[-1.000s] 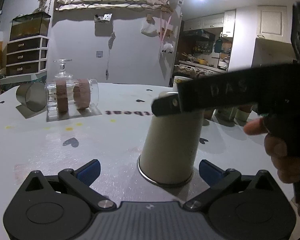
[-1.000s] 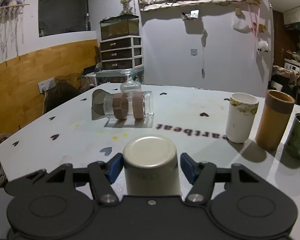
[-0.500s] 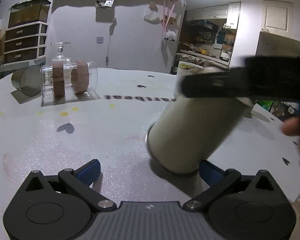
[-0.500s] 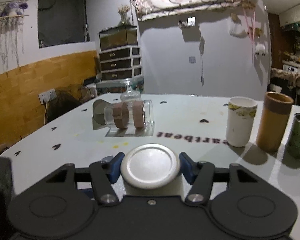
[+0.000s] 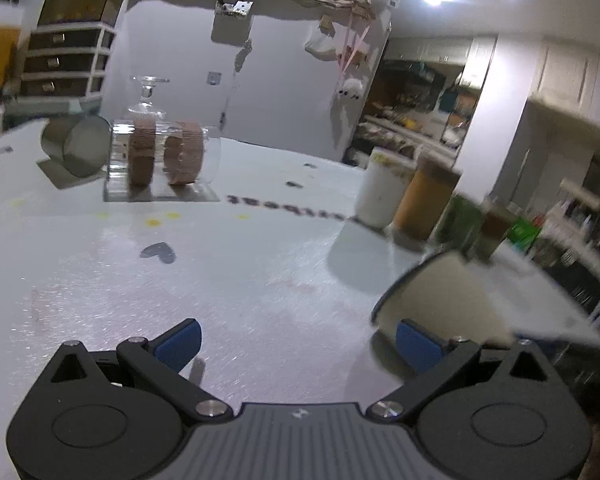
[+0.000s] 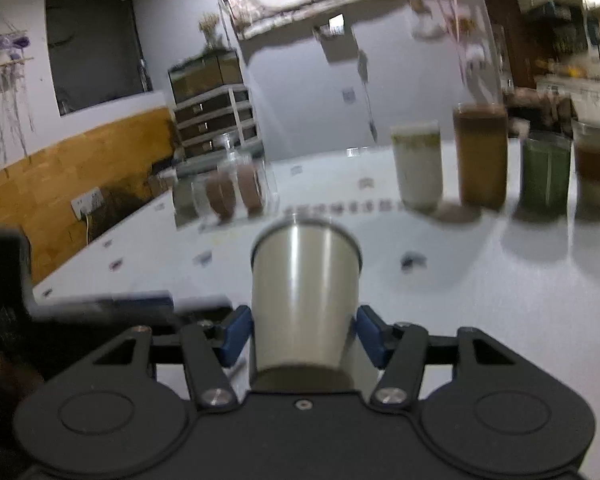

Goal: Flip cup upright
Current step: 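Rotate the held cup with the right gripper so its opening faces up, then close the left gripper on the cup while the right gripper opens and releases it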

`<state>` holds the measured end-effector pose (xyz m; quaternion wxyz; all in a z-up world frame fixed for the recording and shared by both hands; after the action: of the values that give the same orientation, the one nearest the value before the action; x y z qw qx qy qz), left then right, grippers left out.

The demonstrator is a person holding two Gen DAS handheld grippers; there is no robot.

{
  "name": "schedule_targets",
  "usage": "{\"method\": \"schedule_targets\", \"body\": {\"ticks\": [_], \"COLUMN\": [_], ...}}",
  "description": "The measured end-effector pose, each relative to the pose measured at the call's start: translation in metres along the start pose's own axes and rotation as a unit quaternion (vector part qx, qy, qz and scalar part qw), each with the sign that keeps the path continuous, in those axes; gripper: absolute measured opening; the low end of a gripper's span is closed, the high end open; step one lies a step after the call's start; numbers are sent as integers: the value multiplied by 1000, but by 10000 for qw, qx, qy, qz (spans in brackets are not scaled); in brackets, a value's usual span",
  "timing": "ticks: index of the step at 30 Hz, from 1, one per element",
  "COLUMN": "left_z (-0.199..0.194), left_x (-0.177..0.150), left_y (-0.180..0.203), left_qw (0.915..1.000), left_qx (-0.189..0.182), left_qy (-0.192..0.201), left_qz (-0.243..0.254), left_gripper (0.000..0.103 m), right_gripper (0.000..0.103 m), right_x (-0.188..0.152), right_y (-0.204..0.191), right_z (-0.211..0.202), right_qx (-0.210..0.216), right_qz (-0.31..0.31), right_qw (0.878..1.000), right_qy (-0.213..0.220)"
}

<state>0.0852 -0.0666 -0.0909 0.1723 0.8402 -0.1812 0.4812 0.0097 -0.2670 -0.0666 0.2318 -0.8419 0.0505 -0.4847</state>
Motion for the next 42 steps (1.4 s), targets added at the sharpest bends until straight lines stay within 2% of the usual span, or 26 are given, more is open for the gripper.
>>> {"method": "schedule_targets", "body": {"ticks": [4,7,9,11,12,15,18,21,24,28,30,34,38,42], "left_z": [-4,0,8,19,25,41,57,68,74,72,60,23,-8,-20], "left_x": [15,23,27,29,29,29,23,18,16,19,24,37,40,33], "left_y": [6,16,22,29,32,44,53,57,57,58,60,76,98,117], "left_qw": [9973,9924,9835,9687,9635,9564,9540,9554,9617,9650,9718,9848,9844,9809], "left_qx": [-612,-1041,-1434,-1869,-1972,-2127,-2139,-2080,-2101,-2043,-1967,-1675,-1496,-1194], "left_qy": [-7,-163,-401,-713,-830,-967,-1083,-1067,-819,-744,-438,316,746,788], "left_qz": [-399,-637,-1031,-1469,-1606,-1752,-1803,-1804,-1556,-1466,-1228,-319,542,1317], "left_gripper": [99,98,98,97,97,97,97,97,97,97,97,97,95,93], "right_gripper": [59,59,59,60,60,60,60,60,60,59,59,59,58,58], "right_x": [-1,-1,-1,-2,-2,-4,-5,-5,-5,-6,-7,-11,-20,-29], "right_y": [1,3,6,8,7,7,8,7,7,7,6,-4,-16,-19], "right_z": [0,1,0,-1,0,-1,-1,-2,-3,-4,-6,-13,-15,-14], "right_qx": [21,56,87,96,93,94,100,92,90,109,183,419,428,311], "right_qz": [109,169,216,202,188,170,171,132,121,132,72,-148,-500,-673], "right_qw": [9999,9998,9997,9997,9997,9997,9997,9997,9997,9996,9994,9982,9972,9967], "right_qy": [28,43,55,81,96,127,142,158,182,217,285,407,367,326]}}
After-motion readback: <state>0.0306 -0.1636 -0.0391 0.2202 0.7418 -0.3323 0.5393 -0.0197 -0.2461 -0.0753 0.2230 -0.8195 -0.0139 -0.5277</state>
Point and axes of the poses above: each gripper's, at about its wrist camera, not at the fingertips, and z roughly the way its jaws point, y to its right, x to its top, the point moved 6 cm from there along z, roughly the way its jaws point, and after that the axes turned 13 degrees about z, right-handed, at the moved point
